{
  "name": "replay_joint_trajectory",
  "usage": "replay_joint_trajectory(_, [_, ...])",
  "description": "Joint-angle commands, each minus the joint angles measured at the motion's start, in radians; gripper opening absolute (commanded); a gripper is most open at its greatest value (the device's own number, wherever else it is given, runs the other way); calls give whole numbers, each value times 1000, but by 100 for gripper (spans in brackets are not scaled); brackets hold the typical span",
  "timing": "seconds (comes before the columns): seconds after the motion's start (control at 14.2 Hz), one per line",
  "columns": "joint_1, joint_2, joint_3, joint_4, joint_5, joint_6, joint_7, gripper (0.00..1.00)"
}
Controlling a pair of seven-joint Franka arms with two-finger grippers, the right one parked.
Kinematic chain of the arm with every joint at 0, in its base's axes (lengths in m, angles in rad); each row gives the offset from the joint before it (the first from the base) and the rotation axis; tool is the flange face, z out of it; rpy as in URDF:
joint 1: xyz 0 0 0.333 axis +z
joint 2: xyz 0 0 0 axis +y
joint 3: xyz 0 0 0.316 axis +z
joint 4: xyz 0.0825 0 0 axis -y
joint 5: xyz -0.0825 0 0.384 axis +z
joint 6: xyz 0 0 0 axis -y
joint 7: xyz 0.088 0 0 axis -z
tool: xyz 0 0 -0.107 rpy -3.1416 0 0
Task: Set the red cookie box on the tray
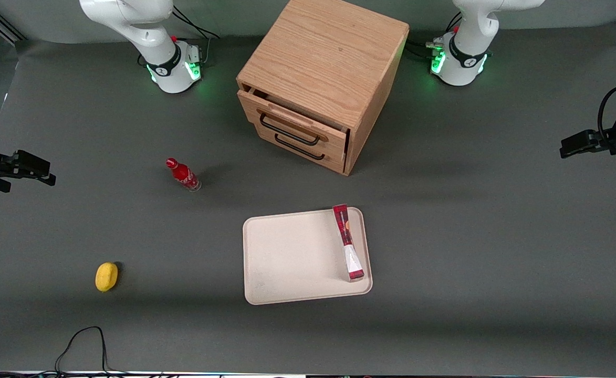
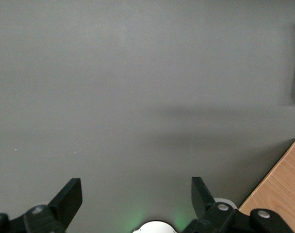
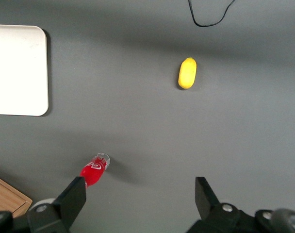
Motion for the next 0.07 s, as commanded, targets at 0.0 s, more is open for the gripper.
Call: replay_joint_trajectory(0.0, [4,-1,3,43,-13,-47,2,100])
